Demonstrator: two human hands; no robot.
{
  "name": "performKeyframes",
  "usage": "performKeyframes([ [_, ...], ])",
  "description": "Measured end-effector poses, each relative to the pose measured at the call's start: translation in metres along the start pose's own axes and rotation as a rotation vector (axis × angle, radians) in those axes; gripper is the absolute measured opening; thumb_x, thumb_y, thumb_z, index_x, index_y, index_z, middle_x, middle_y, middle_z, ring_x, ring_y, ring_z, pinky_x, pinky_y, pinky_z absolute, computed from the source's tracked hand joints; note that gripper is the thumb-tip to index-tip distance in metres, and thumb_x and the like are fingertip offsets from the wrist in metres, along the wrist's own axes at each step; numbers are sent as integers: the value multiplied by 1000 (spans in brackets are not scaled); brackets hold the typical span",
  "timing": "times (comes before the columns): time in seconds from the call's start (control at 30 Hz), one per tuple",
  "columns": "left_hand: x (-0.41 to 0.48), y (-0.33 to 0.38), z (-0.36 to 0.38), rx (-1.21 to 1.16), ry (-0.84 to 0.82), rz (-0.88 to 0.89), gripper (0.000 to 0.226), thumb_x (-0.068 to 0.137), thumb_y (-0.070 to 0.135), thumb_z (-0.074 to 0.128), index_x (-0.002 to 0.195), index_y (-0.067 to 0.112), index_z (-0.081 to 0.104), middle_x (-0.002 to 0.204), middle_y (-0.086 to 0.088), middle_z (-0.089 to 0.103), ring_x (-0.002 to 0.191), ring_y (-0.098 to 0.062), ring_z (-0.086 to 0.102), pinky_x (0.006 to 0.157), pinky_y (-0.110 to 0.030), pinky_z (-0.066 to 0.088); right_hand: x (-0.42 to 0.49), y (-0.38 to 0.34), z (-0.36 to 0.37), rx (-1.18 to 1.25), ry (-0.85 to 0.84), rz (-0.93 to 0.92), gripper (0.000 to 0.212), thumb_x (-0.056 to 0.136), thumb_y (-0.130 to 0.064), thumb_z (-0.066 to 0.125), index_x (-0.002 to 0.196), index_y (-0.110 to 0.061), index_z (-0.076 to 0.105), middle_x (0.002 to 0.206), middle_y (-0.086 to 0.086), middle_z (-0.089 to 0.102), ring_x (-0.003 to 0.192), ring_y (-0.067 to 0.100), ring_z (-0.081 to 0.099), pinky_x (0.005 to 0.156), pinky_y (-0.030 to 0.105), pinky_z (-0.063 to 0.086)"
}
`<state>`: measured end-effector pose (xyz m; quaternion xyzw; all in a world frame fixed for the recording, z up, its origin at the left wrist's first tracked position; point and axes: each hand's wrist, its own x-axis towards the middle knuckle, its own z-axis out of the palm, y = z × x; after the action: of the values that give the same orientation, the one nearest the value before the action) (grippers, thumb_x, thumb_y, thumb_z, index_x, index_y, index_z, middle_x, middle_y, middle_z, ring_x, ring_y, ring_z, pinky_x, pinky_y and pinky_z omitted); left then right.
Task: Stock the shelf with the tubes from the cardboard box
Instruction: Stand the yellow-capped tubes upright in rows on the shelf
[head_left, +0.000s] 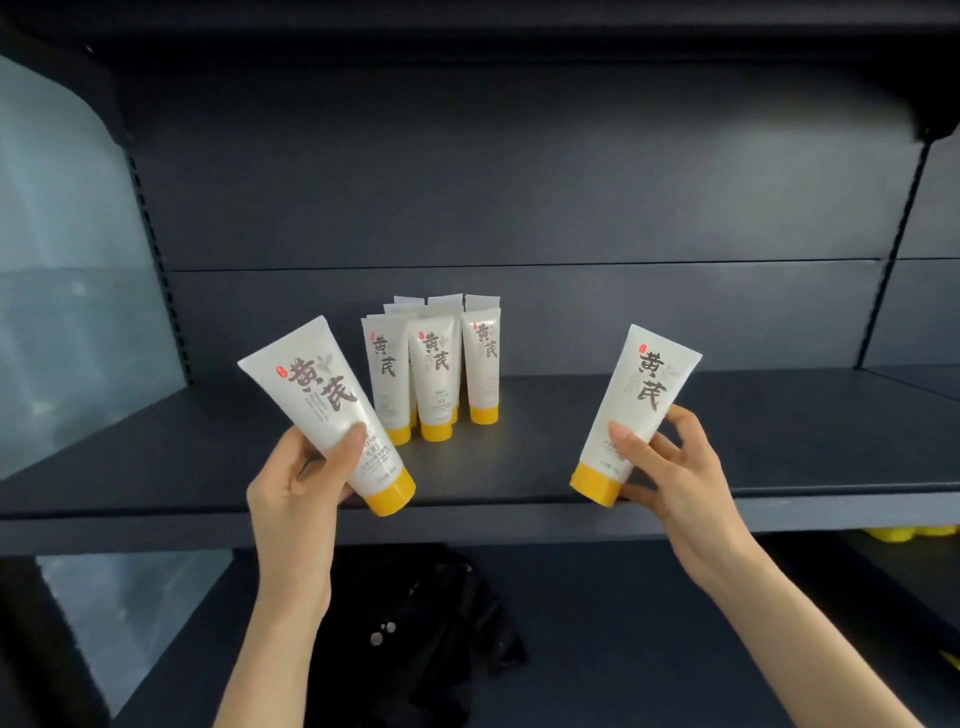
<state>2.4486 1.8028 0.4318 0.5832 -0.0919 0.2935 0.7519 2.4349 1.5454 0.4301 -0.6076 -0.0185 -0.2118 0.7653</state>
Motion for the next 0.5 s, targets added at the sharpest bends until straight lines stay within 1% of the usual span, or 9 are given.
performKeyframes([
  [0.13, 14, -7, -21, 39, -68, -24, 18, 85, 12, 63, 101, 20, 66, 91, 8, 72, 87, -8, 68, 70, -26, 58, 16, 10, 35, -74, 31, -35, 37, 86, -14, 67, 118, -18, 49, 106, 1, 70, 89, 16, 70, 64, 29, 57],
  [0.23, 22, -7, -35, 56, -88, -30, 17, 83, 14, 64, 98, 23, 66, 92, 9, 72, 89, -10, 68, 73, -28, 59, 33, 18, 60, -149, 12, -62, 37, 85, -14, 68, 115, -20, 47, 108, 3, 68, 91, 18, 69, 72, 33, 58],
  [0.37, 29, -6, -52, 59, -102, -34, 18, 81, 14, 64, 96, 23, 66, 93, 9, 72, 89, -9, 68, 72, -30, 59, 59, 35, 89, -288, -16, -85, 39, 84, -15, 71, 114, -21, 46, 109, 4, 66, 91, 18, 68, 75, 36, 58],
  [0.43, 31, -5, -57, 56, -107, -33, 18, 81, 14, 64, 96, 23, 65, 92, 10, 72, 89, -9, 68, 71, -27, 59, 70, 43, 99, -368, -21, -94, 40, 84, -16, 71, 114, -22, 45, 112, 1, 63, 94, 16, 65, 78, 34, 57],
  [0.5, 32, -5, -62, 56, -112, -34, 18, 80, 15, 65, 96, 24, 65, 91, 11, 72, 88, -8, 68, 70, -24, 58, 78, 49, 107, -412, -20, -95, 40, 85, -15, 70, 114, -22, 43, 112, -1, 61, 96, 14, 63, 77, 27, 54],
])
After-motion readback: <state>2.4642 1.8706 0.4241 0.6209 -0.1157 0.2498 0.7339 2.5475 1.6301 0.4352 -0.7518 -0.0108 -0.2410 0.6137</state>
